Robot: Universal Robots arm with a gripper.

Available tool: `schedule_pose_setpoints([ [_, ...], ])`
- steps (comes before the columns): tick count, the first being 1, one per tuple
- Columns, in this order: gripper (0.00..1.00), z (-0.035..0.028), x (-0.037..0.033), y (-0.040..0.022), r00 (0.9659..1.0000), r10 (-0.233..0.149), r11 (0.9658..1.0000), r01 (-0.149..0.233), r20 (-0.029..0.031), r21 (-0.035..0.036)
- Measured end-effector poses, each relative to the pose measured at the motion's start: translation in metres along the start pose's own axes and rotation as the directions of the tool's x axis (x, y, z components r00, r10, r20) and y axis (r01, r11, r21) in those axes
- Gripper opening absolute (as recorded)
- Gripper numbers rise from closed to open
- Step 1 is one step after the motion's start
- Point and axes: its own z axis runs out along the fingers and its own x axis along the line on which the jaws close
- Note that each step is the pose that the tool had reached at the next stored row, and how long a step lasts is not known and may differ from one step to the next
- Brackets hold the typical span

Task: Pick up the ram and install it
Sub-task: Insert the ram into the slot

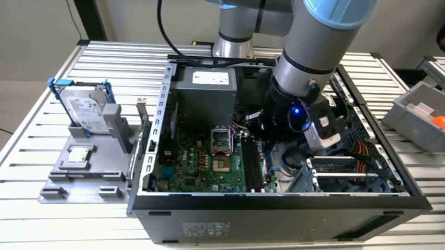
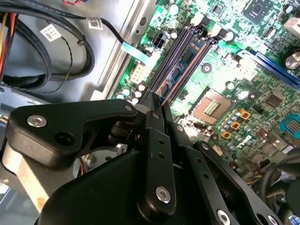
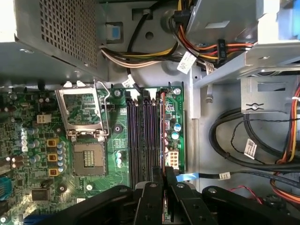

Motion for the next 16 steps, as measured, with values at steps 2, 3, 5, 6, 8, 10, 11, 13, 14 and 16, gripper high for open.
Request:
schedule_pose_setpoints([
  [2,0.00,0.0027,-0.0002,-0.0007,1.0000,0.000,1.0000,0.000,0.0000,0.0001],
  [3,0.00,0.0036,-0.0002,-0.0011,1.0000,0.000,1.0000,0.000,0.0000,0.0002],
  [5,0.00,0.0060,-0.0003,-0.0016,1.0000,0.000,1.0000,0.000,0.0000,-0.0001],
  [6,0.00,0.0068,-0.0004,-0.0019,1.0000,0.000,1.0000,0.000,0.0000,0.0001],
  [8,0.00,0.0083,-0.0005,-0.0025,1.0000,-0.001,1.0000,0.001,0.0000,0.0000],
  [10,0.00,0.0092,-0.0006,-0.0033,1.0000,-0.002,1.0000,0.002,0.0000,0.0001],
  [11,0.00,0.0097,-0.0006,-0.0036,1.0000,-0.002,1.0000,0.002,0.0000,0.0001],
  [13,0.00,0.0152,0.0019,-0.0052,0.9996,-0.029,0.9996,0.029,-0.0001,0.0008],
  [14,0.00,0.0157,0.0021,-0.0053,0.9994,-0.034,0.9994,0.034,-0.0003,0.0013],
  [16,0.00,0.0158,0.0023,-0.0055,0.9994,-0.035,0.9994,0.035,-0.0005,0.0018],
])
